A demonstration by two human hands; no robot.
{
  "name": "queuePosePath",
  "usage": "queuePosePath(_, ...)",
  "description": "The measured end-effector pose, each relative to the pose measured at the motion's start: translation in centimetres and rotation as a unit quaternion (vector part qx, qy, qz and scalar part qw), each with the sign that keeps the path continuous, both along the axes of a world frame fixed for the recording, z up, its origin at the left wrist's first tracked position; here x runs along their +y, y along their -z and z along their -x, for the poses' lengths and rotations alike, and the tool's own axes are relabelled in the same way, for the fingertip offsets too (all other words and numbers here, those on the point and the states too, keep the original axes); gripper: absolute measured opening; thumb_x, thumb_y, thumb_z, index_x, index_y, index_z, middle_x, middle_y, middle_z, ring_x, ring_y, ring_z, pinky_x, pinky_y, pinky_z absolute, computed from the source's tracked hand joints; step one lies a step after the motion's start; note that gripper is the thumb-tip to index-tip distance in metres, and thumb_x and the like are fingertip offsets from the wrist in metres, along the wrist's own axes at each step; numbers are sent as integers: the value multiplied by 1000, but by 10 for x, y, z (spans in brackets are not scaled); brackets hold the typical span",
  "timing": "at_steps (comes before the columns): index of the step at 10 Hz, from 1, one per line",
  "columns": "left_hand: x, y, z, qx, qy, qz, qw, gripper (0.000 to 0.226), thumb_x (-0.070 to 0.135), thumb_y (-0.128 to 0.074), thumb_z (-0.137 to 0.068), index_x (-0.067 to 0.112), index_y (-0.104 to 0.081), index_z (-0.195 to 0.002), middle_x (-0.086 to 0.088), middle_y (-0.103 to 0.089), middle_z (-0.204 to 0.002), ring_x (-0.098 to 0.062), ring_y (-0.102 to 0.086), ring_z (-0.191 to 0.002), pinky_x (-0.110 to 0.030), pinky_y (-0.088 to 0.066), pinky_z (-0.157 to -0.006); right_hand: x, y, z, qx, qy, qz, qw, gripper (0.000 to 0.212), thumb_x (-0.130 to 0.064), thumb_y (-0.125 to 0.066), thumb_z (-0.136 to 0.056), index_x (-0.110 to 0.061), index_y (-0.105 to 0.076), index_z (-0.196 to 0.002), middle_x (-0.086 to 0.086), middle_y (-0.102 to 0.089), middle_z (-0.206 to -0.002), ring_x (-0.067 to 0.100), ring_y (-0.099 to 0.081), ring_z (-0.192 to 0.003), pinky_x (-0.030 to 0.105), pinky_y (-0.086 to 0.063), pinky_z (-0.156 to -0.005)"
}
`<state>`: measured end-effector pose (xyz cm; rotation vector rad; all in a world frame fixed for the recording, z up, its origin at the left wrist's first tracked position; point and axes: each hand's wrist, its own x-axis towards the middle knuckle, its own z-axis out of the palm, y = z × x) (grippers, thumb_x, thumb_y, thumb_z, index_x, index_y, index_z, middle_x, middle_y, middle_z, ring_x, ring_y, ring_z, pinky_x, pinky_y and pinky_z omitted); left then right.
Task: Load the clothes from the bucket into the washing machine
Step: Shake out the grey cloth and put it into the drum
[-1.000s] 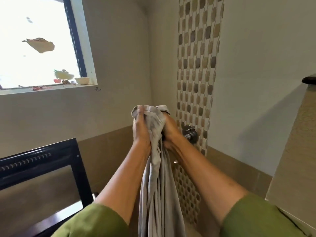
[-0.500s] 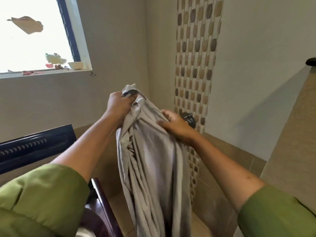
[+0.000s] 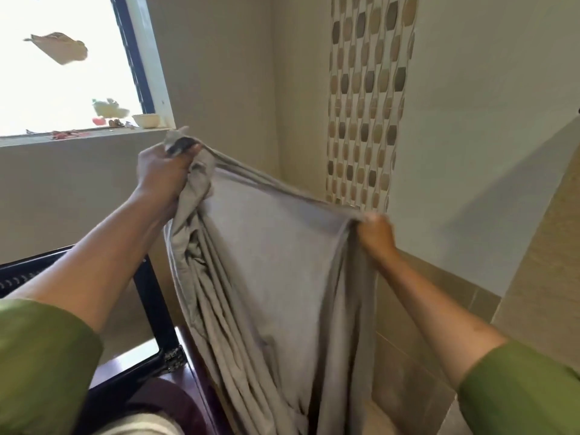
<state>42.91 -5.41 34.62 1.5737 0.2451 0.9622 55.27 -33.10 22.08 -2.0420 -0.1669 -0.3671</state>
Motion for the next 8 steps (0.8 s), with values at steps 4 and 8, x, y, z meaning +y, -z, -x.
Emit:
queuePosePath(4,-88,20,-52,63,-122,-108,985,12,25,-49,-100,31,-57,-94,22,-62,-65,4,-56,-91,-12,-39,-98,131,-107,38,-204,-131,56,969,32,-38,-47,-95,-12,-65,-87,5,-69,-82,25,-67,-78,40,-55,-74)
queuePosePath(8,-50,21,-29,24,175,137,975,12,10,-75,-78,9,-70,-89,-11,-72,-88,-24,-72,-80,-41,-60,-80,27,1,48,171,-391,175,887,4,-20,-62,-91,-22,-60,-93,-3,-63,-89,9,-60,-72,22,-49,-61)
